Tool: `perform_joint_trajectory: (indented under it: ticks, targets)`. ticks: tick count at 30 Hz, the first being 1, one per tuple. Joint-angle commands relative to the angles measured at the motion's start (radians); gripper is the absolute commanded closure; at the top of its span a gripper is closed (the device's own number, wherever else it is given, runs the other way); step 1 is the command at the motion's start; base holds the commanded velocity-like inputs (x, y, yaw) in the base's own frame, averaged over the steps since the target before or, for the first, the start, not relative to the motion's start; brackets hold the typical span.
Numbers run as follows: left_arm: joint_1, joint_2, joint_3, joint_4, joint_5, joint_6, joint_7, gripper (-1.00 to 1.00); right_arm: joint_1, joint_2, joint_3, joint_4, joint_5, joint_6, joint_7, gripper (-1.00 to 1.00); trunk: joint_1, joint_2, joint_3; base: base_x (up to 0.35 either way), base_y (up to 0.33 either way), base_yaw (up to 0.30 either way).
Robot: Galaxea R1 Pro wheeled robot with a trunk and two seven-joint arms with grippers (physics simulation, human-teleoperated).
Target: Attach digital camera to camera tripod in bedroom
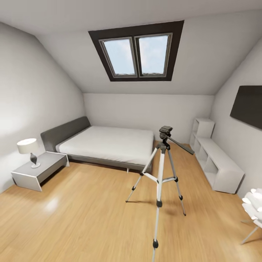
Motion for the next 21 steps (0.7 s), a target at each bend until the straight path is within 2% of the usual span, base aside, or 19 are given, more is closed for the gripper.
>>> perform_joint_trajectory:
  ticks: [1,21]
  targets:
    - [0.000,0.000,-0.009,0.000,0.003,-0.001,0.002,1.00,-0.001,-0.001,-0.009,0.002,0.009,0.000,-0.001,-1.00,0.001,0.000,0.000,0.319,0.106,0.001]
    - [0.000,0.000,-0.010,0.000,-0.002,-0.004,0.001,1.00,-0.001,0.000,-0.008,0.000,0.010,-0.001,-0.007,-1.00,0.001,0.000,0.000,0.290,0.191,0.000]
